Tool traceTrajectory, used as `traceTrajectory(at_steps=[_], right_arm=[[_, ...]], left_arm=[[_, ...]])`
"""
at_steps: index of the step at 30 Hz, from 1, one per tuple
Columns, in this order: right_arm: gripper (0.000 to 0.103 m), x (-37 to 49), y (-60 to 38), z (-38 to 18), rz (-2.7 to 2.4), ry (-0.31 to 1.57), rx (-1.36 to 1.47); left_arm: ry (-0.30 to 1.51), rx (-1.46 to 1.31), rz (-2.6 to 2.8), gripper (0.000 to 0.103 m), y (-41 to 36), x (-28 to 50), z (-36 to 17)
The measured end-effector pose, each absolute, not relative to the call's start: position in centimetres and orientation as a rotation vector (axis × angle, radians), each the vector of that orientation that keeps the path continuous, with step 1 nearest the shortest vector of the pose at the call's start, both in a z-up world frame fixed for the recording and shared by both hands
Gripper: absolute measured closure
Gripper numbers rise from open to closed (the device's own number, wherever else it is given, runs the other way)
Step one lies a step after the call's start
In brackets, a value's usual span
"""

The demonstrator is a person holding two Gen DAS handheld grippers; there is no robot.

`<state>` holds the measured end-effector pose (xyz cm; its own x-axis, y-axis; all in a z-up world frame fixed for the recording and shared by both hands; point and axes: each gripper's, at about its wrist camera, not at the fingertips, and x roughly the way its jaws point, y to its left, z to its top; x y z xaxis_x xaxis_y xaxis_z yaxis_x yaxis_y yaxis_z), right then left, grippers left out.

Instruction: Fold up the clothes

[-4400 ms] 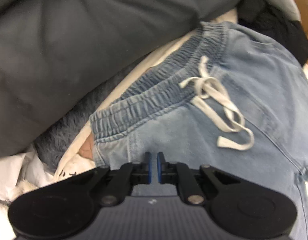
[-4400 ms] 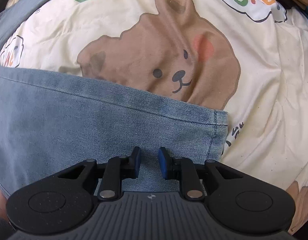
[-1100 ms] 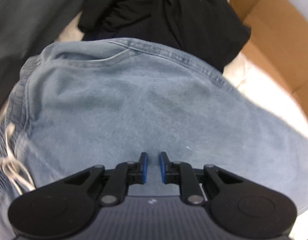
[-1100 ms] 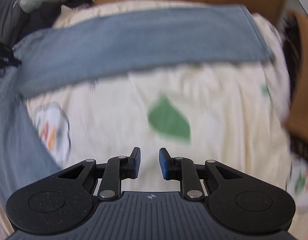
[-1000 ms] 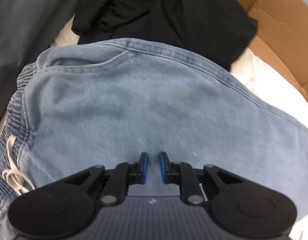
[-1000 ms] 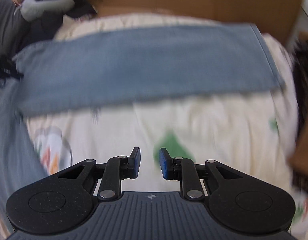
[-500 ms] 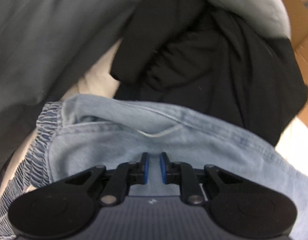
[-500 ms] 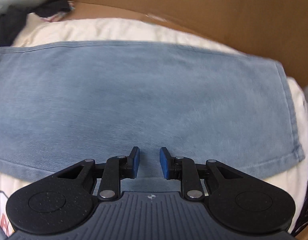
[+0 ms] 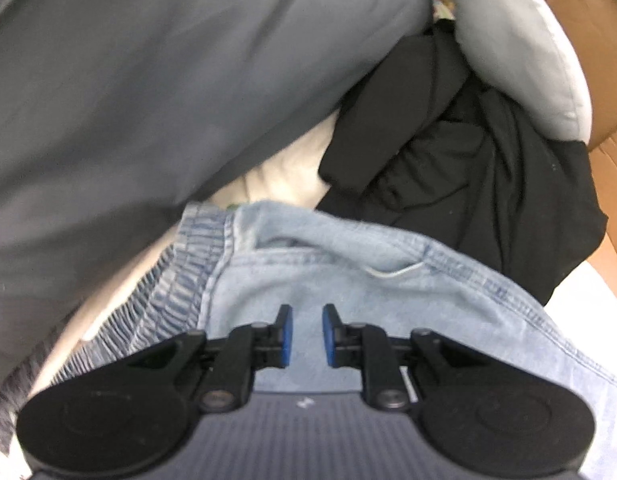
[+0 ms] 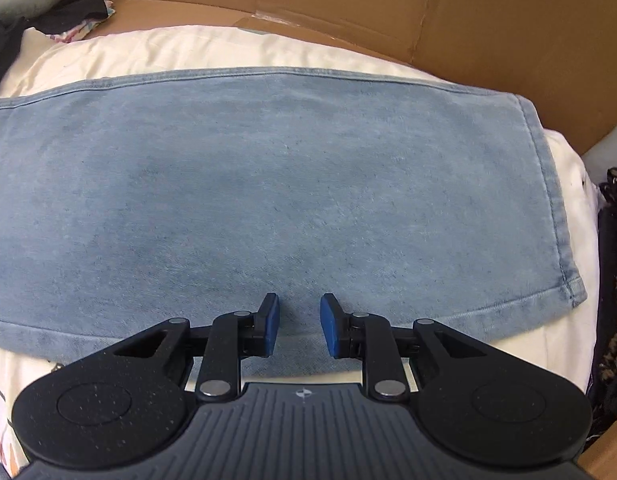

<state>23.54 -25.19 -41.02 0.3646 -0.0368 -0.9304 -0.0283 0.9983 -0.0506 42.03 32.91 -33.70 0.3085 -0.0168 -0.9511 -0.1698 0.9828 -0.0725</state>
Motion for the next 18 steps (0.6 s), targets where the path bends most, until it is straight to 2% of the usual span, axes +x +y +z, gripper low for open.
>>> traceTrajectory(at_steps=[11,18], right_arm=[[0.072,23.6,-25.7,-41.7,-0.002,1.187,-0.046],[0.072,24.0,-26.1,-41.7,0.008,1.201,-0.035]], left_arm=[[1.254,-0.171,0.224,0.089,34.2,44.7,-38.5],[1.188,-0.179,0.232,0.100,34.6,45.1,-38.4]])
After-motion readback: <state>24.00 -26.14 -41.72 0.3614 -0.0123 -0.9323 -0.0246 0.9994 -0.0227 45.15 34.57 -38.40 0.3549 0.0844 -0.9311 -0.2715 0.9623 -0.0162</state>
